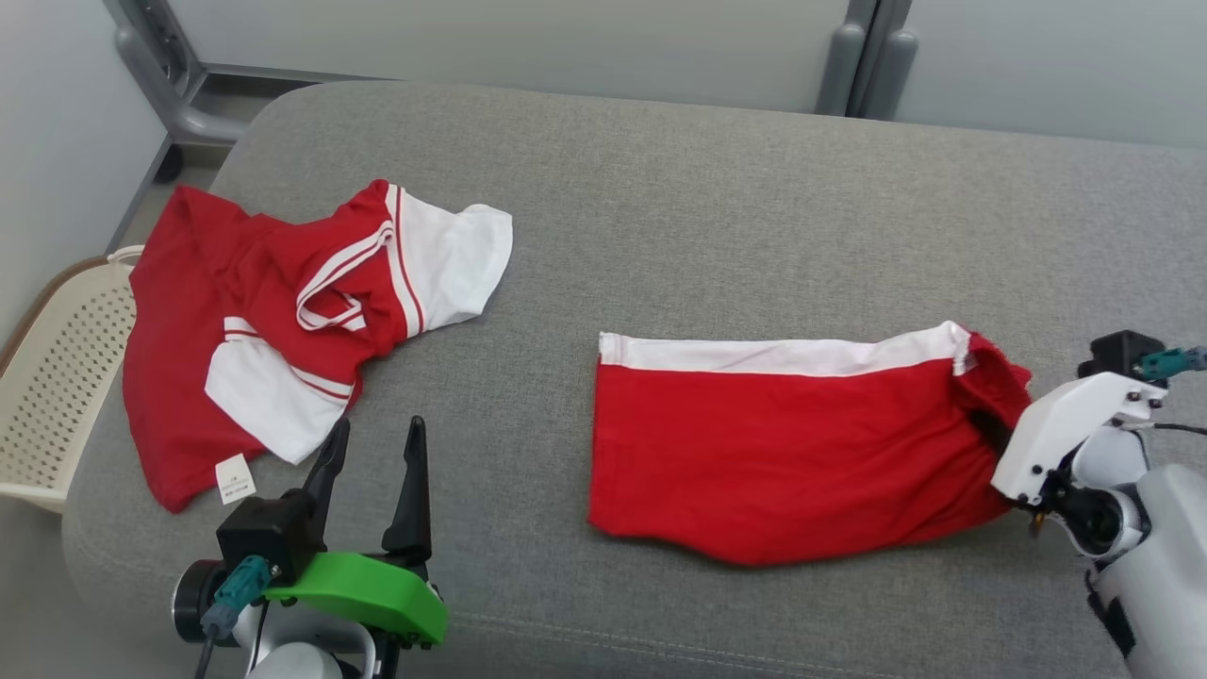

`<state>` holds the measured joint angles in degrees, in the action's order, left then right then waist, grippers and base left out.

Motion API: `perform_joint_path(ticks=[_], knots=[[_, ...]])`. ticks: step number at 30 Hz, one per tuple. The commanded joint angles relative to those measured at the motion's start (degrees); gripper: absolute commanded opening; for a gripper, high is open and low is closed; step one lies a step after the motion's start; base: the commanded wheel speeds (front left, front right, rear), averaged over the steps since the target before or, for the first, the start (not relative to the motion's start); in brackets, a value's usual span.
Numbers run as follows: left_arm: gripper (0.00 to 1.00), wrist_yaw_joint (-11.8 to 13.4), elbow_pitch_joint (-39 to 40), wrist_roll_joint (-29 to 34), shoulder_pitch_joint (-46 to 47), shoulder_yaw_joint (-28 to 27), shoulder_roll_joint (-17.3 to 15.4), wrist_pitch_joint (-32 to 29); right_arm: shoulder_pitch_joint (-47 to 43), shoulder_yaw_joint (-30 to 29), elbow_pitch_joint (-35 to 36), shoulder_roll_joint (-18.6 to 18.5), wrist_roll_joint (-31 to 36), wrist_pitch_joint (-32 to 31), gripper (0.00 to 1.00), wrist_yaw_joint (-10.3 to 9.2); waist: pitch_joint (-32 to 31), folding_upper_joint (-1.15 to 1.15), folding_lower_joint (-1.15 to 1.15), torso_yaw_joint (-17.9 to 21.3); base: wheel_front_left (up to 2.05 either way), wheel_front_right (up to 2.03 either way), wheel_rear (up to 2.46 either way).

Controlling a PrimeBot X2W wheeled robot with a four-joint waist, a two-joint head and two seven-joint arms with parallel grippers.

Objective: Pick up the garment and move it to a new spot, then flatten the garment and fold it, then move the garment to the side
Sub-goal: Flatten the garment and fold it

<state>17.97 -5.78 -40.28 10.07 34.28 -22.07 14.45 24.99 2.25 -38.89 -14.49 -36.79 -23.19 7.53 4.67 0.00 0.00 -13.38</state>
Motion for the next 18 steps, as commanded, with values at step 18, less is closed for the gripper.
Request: perform_joint_path(ticks=[18], knots=[[1.00, -1.9, 0.5, -0.6, 1.5, 1.9, 2.0, -0.3, -1.4, -7.3, 8.1, -5.8, 0.3, -8.2, 0.00, -0.05, -1.0, 0.00, 0.00, 4.6, 0.00, 0.00, 0.00]])
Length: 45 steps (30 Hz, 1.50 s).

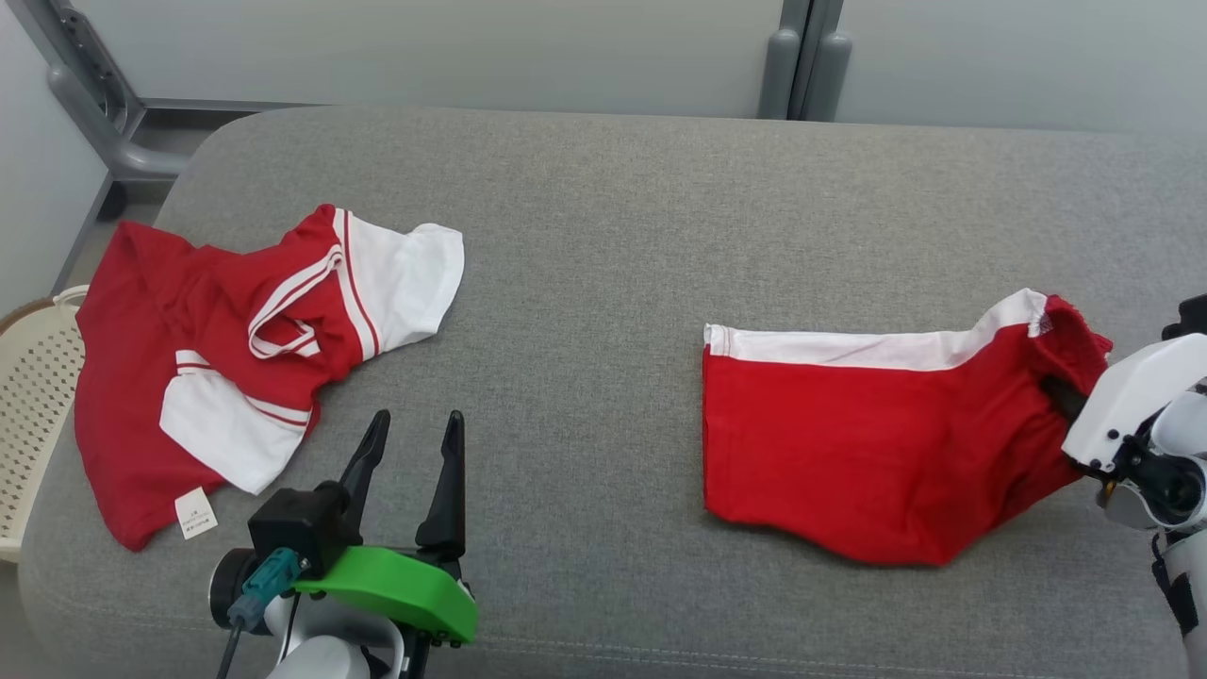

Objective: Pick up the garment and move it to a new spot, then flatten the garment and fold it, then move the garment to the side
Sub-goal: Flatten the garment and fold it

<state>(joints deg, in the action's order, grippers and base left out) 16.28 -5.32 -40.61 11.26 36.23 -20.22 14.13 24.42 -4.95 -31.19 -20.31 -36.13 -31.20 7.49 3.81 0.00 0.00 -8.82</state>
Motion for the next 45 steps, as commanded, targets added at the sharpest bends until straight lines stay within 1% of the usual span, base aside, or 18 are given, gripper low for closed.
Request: perform_joint_path(ticks=[1, 6, 7, 8, 10, 12, 16, 20, 24, 33, 34, 35, 36, 37, 41, 45], knots=[[1.00, -0.2, 0.0, -0.3, 0.3, 0.0, 0.2, 0.0, -0.9, 0.0, 1.2, 0.8, -0.5, -0.6, 0.00, 0.00, -0.2, 0.00, 0.00, 0.0, 0.00, 0.00, 0.00], [1.00, -0.5, 0.1, -0.6, 0.0, 0.2, 0.4, 0.1, -2.5, 0.8, 5.9, 5.0, -0.9, -3.6, 0.00, 0.00, -1.0, 0.00, 0.00, -0.3, 0.00, 0.00, 0.00], [1.00, -0.5, 0.1, -0.7, -0.1, 0.3, 0.5, 0.1, -2.8, 1.1, 6.9, 5.6, -0.4, -4.1, 0.00, 0.00, -1.1, 0.00, 0.00, -0.4, 0.00, 0.00, 0.00], [1.00, -0.6, 0.2, -0.8, -0.2, 0.3, 0.5, 0.1, -3.4, 1.8, 9.0, 7.0, 0.5, -5.0, 0.00, 0.01, -1.3, 0.00, 0.00, -0.7, 0.00, 0.00, 0.00], [1.00, -0.7, 0.2, -0.8, -0.3, 0.3, 0.5, 0.2, -4.0, 2.1, 10.6, 8.3, 1.2, -5.8, 0.00, 0.01, -1.4, 0.00, 0.00, -1.1, 0.00, 0.00, 0.00], [1.00, -0.8, 0.2, -0.9, -0.3, 0.3, 0.6, 0.2, -4.3, 2.2, 11.1, 8.9, 1.7, -6.2, 0.00, 0.00, -1.5, 0.00, 0.00, -1.3, 0.00, 0.00, 0.00], [1.00, -1.0, 0.1, -0.9, 0.0, 0.5, 0.9, 0.3, -4.0, 2.2, 12.2, 11.6, 4.3, -7.4, 0.00, 0.00, -1.6, 0.00, 0.00, -2.4, 0.00, 0.00, 0.00], [1.00, -1.5, -0.2, -0.9, 0.6, 0.8, 1.7, 0.4, -2.5, 1.6, 11.2, 13.6, 7.2, -7.5, 0.00, 0.00, -1.4, 0.00, 0.00, -3.6, 0.00, 0.00, 0.00], [1.00, -2.0, -0.7, -0.8, 1.4, 1.2, 2.4, 0.5, -0.9, 0.9, 8.4, 15.3, 9.9, -6.9, 0.00, 0.01, -1.1, 0.00, 0.00, -5.1, 0.00, 0.00, 0.00], [1.00, -2.9, -1.9, -0.5, 2.5, 1.7, 4.0, 0.6, 3.0, 0.8, 0.9, 16.8, 15.1, -5.8, 0.00, 0.01, -0.7, 0.00, 0.00, -7.8, 0.00, 0.00, 0.00], [1.00, -3.1, -2.1, -0.5, 2.5, 1.7, 4.2, 0.7, 3.3, 0.7, 0.1, 16.9, 15.6, -5.6, 0.14, 0.01, -0.7, 0.00, 0.00, -8.1, 0.00, 0.00, 0.00], [1.00, -3.1, -2.2, -0.4, 2.6, 1.8, 4.3, 0.7, 3.6, 0.5, -0.8, 17.0, 16.2, -5.3, 0.35, 0.00, -0.6, 0.00, 0.00, -8.2, 0.00, 0.00, 0.00], [1.00, -3.3, -2.4, -0.4, 2.6, 1.8, 4.3, 0.6, 4.0, 0.3, -1.8, 17.0, 16.8, -5.2, 0.78, 0.00, -0.7, 0.00, 0.00, -8.4, 0.00, 0.00, 0.00], [1.00, -3.3, -2.6, -0.4, 2.8, 1.7, 4.4, 0.6, 4.3, 0.2, -2.8, 17.1, 17.3, -5.4, 1.00, 0.00, -0.7, 0.00, 0.00, -8.5, 0.00, 0.00, 0.00], [1.00, -3.2, -2.8, -0.3, 2.7, 1.7, 4.6, 0.7, 6.2, 0.4, -4.6, 17.3, 17.9, -4.4, 1.00, 0.00, -0.8, 0.00, 0.00, -8.5, 0.00, 0.00, 0.00], [1.00, -3.1, -2.9, -0.2, 2.3, 1.4, 4.2, 0.8, 8.0, 2.9, -4.5, 17.4, 15.2, -4.1, 1.00, 0.00, -1.2, 0.00, 0.00, -7.5, 0.00, 0.00, 0.00]])
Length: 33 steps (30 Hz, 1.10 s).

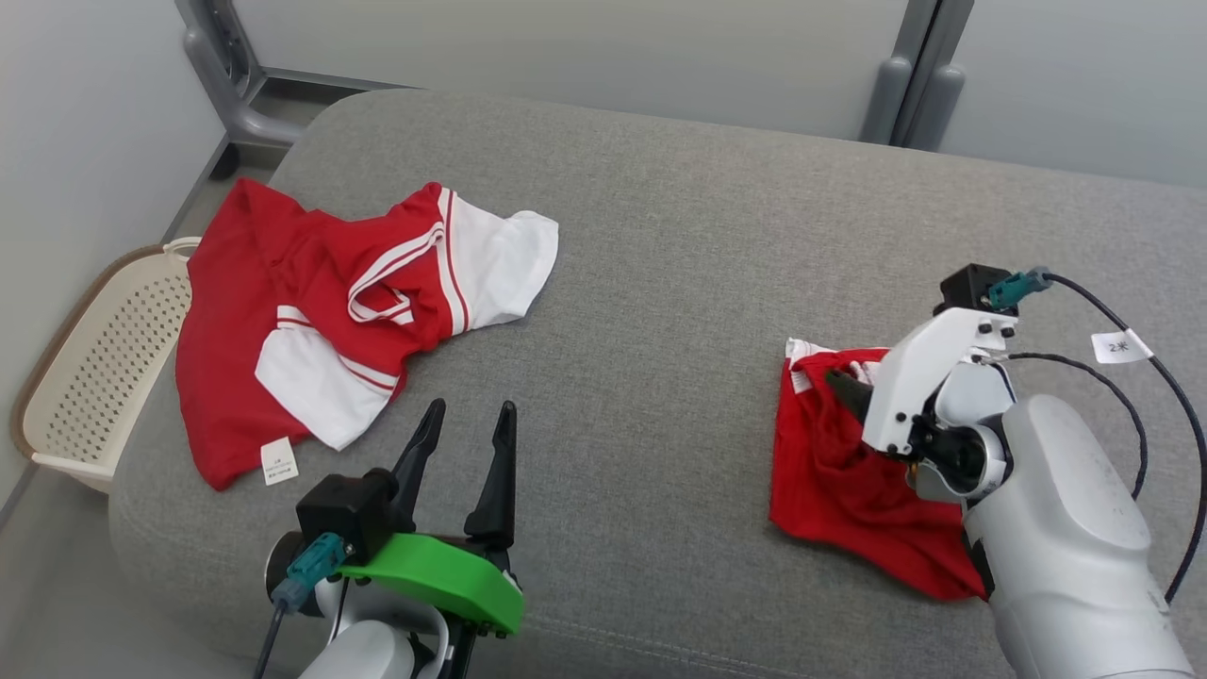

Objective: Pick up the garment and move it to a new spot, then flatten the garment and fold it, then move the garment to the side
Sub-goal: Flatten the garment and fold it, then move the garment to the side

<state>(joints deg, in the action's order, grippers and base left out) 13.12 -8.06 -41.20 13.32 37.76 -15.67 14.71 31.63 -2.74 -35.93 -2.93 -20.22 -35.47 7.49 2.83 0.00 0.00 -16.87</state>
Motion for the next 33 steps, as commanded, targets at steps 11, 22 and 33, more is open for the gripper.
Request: perform_joint_path(ticks=[11, 22, 33], knots=[[1.00, 0.7, 1.2, 0.7, -0.6, -0.3, -1.3, 0.0, -0.1, 2.2, 9.6, -2.8, -5.2, -0.6, 1.00, 0.00, -0.9, 0.00, 0.00, 6.3, 0.00, 0.00, 0.00], [1.00, 1.4, 3.5, 1.3, 1.0, -0.4, -2.3, -0.5, -5.8, -1.5, 11.3, -6.1, -5.3, -0.5, 1.00, 0.00, 2.4, 0.00, 0.00, 10.1, 0.00, 0.00, 0.00], [1.00, 1.5, 4.3, 2.1, 2.9, 0.4, -2.6, -1.7, -5.2, -2.7, 4.4, -5.0, -5.5, 3.2, 1.00, 0.00, 5.3, 0.00, 0.00, 6.4, 0.00, 0.00, 0.00]])
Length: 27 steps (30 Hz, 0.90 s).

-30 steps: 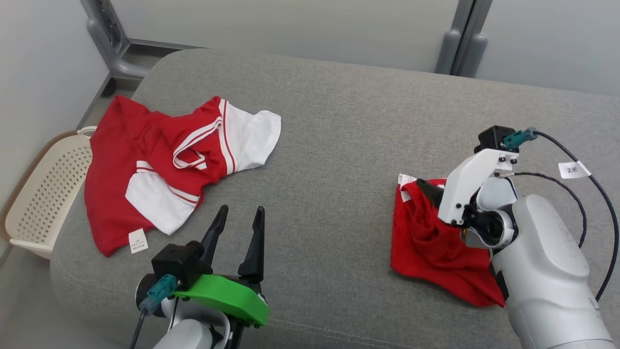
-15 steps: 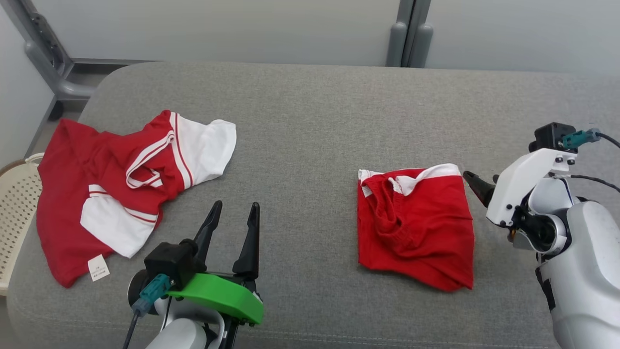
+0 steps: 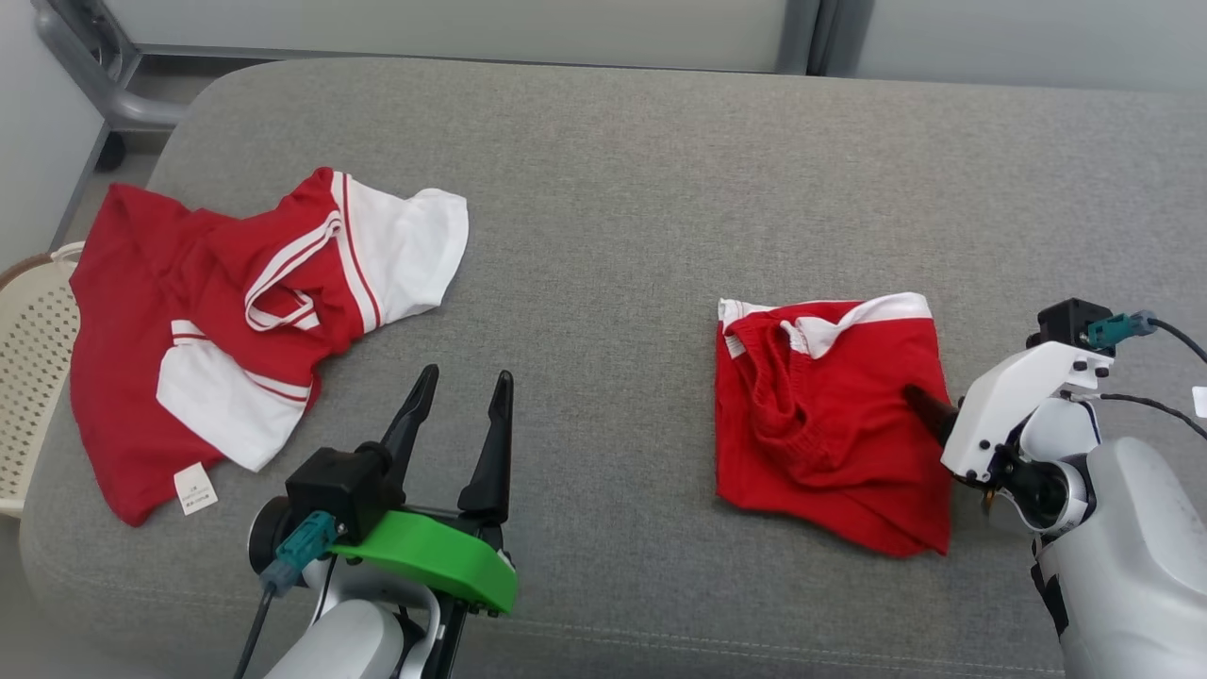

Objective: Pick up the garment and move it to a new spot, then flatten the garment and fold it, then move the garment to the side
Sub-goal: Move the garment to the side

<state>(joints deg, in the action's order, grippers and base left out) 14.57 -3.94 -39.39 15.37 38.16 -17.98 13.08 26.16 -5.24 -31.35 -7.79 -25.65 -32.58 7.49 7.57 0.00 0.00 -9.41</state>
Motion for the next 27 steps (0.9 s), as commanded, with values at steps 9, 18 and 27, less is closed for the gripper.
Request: perform_joint_path(ticks=[9, 18, 27], knots=[[1.00, 0.4, 0.7, 0.1, 0.1, 0.2, -0.9, -0.3, 2.4, -1.2, -8.6, 0.0, 0.6, 3.6, 0.90, 0.00, 0.6, 0.00, 0.00, -4.3, 0.00, 0.00, 0.00], [1.00, 1.1, 1.3, 0.0, -0.9, 0.3, -1.5, -0.3, 4.8, 2.8, -11.7, -1.6, 0.5, 6.9, 0.00, 0.00, 0.1, 0.00, 0.00, -3.7, 0.00, 0.00, 0.00], [1.00, 0.8, 2.9, 0.7, -0.2, 1.3, -1.2, -0.6, 7.5, 9.6, -8.7, -6.4, -0.9, 6.7, 0.00, -0.02, 0.5, 0.00, 0.00, 2.2, 0.00, 0.00, 0.00]])
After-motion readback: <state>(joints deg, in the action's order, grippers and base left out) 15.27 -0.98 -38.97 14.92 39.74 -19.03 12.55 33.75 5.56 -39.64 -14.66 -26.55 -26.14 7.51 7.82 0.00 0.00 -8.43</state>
